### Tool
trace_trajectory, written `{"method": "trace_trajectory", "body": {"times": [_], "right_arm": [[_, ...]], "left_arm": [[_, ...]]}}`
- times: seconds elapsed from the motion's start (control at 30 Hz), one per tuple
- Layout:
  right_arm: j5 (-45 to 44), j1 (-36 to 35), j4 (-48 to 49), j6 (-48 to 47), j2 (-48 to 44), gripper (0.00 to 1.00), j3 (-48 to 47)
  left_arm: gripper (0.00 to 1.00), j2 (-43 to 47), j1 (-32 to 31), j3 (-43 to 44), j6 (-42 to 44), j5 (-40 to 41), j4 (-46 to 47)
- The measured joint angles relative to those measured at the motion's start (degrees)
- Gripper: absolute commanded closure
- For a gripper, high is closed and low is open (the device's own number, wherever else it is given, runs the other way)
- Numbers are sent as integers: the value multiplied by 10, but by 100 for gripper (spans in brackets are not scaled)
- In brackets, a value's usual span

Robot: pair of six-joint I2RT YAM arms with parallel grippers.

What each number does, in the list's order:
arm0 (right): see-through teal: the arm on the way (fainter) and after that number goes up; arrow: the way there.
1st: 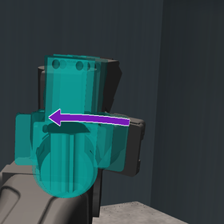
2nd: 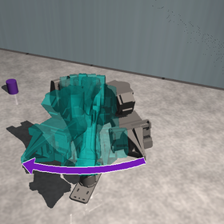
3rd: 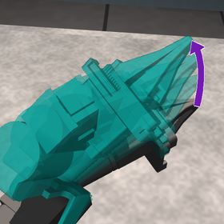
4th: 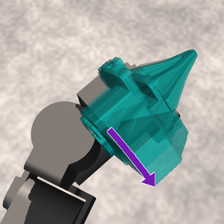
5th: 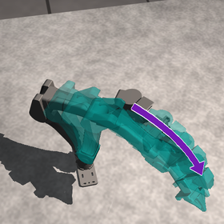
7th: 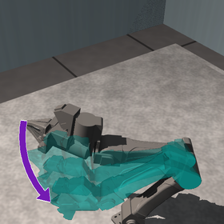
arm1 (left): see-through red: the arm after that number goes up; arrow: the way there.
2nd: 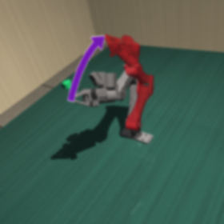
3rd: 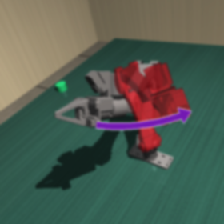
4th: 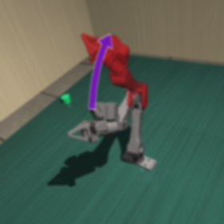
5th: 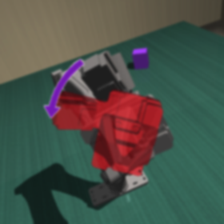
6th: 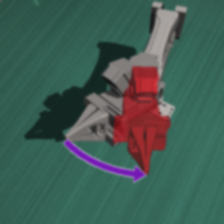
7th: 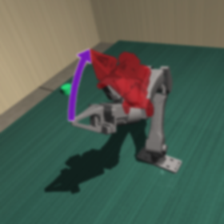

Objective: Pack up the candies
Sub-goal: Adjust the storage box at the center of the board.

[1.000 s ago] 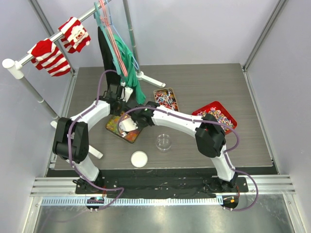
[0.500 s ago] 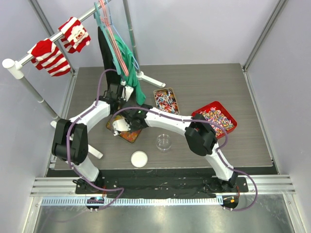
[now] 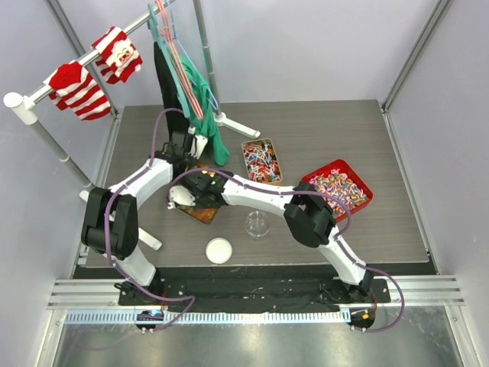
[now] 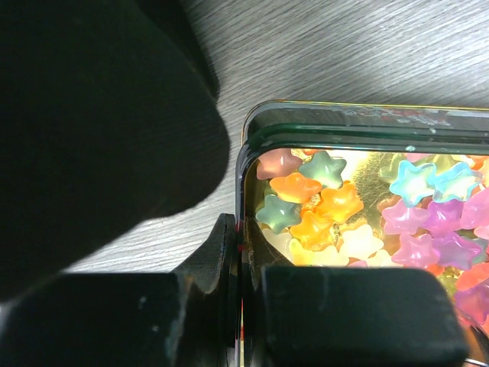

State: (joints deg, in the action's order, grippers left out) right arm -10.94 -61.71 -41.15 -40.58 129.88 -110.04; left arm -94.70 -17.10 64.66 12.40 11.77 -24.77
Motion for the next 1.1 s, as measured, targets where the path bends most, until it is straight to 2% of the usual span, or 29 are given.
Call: {"method": "trace_trajectory", "body": {"times": [0.23,0.53,0.7,0.9,1.1], "right_arm": [[22,1,12,60,0,99,6],[151,45,33,142,-19,99,32],[219,61,28,157,-20,99,33],[243,69,33,159,-31,99,47],[257,87,34,157,-82,99,75]], "left_arm": [[100,0,0,0,0,4,0],[100,0,6,0,-6,-4,0],[100,0,14,0,-13,-10,9],[100,0,20,0,-16,-14,7],[100,-7,35,0,-25,-21,11]]}}
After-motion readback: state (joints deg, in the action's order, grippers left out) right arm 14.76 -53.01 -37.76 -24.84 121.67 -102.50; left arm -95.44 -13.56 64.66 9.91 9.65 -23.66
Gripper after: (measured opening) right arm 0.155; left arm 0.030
